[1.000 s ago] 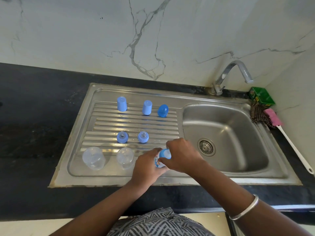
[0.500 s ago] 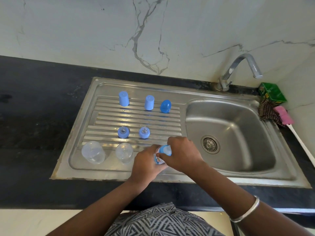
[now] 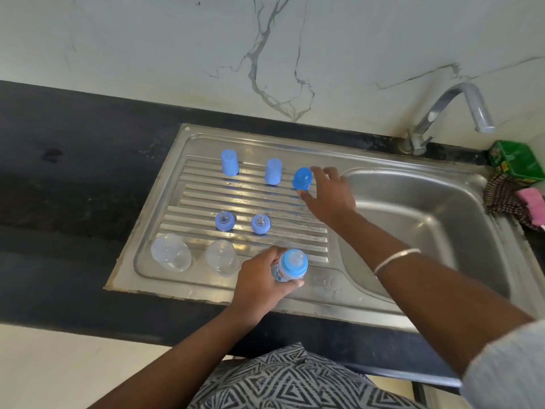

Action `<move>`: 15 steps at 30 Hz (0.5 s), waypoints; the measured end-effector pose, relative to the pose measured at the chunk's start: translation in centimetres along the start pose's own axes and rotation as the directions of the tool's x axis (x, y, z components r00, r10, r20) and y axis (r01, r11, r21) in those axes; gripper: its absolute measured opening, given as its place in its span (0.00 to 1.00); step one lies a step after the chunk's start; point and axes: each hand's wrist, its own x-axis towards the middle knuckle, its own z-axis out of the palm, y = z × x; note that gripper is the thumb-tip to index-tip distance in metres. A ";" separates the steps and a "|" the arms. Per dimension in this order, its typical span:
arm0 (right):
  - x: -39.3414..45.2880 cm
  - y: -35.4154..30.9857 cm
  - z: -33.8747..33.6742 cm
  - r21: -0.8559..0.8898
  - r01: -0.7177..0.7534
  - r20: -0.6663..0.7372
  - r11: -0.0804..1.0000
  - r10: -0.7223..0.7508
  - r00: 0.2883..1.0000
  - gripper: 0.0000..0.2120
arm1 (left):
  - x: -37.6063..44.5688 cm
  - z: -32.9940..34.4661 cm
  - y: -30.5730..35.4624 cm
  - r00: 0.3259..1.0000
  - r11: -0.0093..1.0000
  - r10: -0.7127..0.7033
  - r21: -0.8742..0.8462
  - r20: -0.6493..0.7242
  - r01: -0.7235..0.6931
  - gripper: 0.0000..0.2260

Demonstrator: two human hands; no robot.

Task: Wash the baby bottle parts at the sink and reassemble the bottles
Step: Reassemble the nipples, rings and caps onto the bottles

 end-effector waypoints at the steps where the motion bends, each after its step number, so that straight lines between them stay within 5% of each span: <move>1: 1.0 0.0 0.1 -0.032 0.020 0.009 0.999 -0.019 1.000 0.31 | 0.0 0.0 0.0 1.000 1.000 -0.010 0.006 0.004 0.010 0.25; 8: 5.2 -0.6 1.2 -0.184 0.108 0.252 0.977 -0.059 0.966 0.31 | -0.1 0.1 0.2 0.999 0.999 -0.050 0.009 0.003 0.050 0.26; 15: 3.6 -0.6 0.9 -0.104 0.130 0.195 0.986 -0.108 0.975 0.18 | -0.3 0.3 0.0 0.998 0.998 -0.060 0.003 -0.003 0.060 0.25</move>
